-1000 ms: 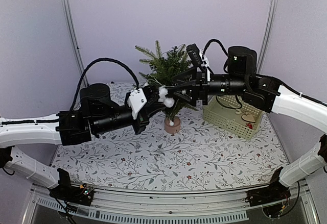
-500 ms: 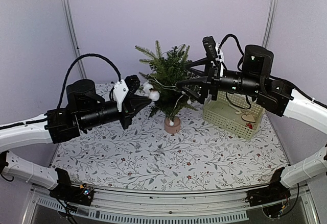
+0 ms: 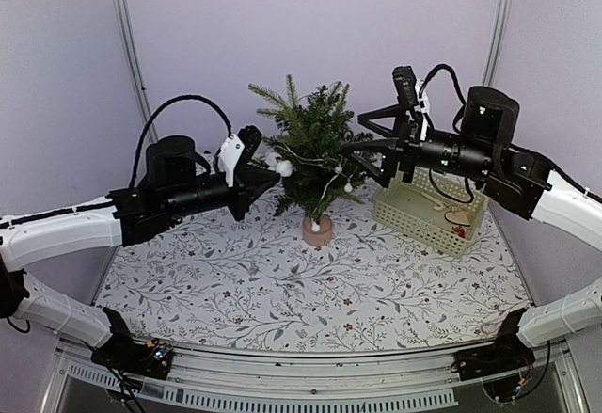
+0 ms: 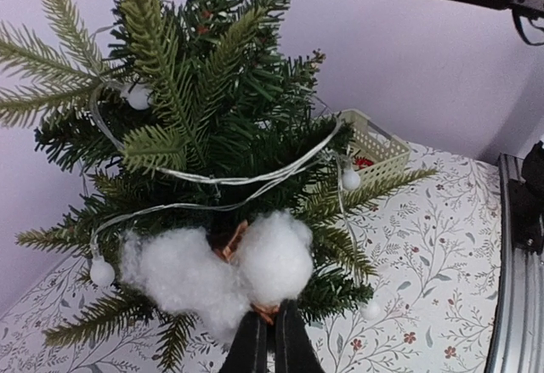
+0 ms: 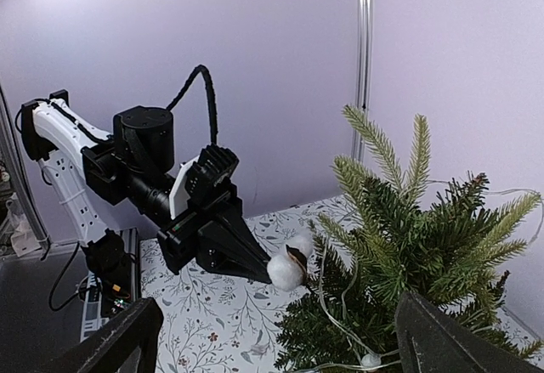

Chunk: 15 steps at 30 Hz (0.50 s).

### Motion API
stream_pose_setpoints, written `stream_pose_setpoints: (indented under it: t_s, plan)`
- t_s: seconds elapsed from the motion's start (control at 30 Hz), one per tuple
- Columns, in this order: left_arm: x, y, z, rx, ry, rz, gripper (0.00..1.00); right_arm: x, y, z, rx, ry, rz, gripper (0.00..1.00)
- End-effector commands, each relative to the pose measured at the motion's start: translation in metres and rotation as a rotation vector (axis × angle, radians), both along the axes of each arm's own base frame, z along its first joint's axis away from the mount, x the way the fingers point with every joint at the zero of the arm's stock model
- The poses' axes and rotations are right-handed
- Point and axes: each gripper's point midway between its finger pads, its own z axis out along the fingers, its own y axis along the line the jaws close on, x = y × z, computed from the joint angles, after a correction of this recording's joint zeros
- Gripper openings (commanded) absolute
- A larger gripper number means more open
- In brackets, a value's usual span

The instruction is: Decorate the small christmas tree

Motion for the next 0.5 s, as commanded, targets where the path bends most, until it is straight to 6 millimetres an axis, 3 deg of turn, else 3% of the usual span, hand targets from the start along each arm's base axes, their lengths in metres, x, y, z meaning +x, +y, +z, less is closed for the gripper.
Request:
stream_pose_setpoints:
  t_s: [0.0,0.23,0.47]
  plan:
    - [0.006,-0.009,0.017,-0.067,-0.005,-0.045,0.00,0.001,-0.010,0.009,0.024,-0.019,-0.030,0.99]
    - [0.024,-0.021,0.009,-0.040,0.034,-0.039,0.00,0.002,-0.011,0.008,0.023,-0.021,-0.036,0.99]
    - [0.036,-0.018,-0.007,-0.012,0.089,-0.002,0.00,0.001,-0.012,0.008,0.018,-0.024,-0.035,0.99]
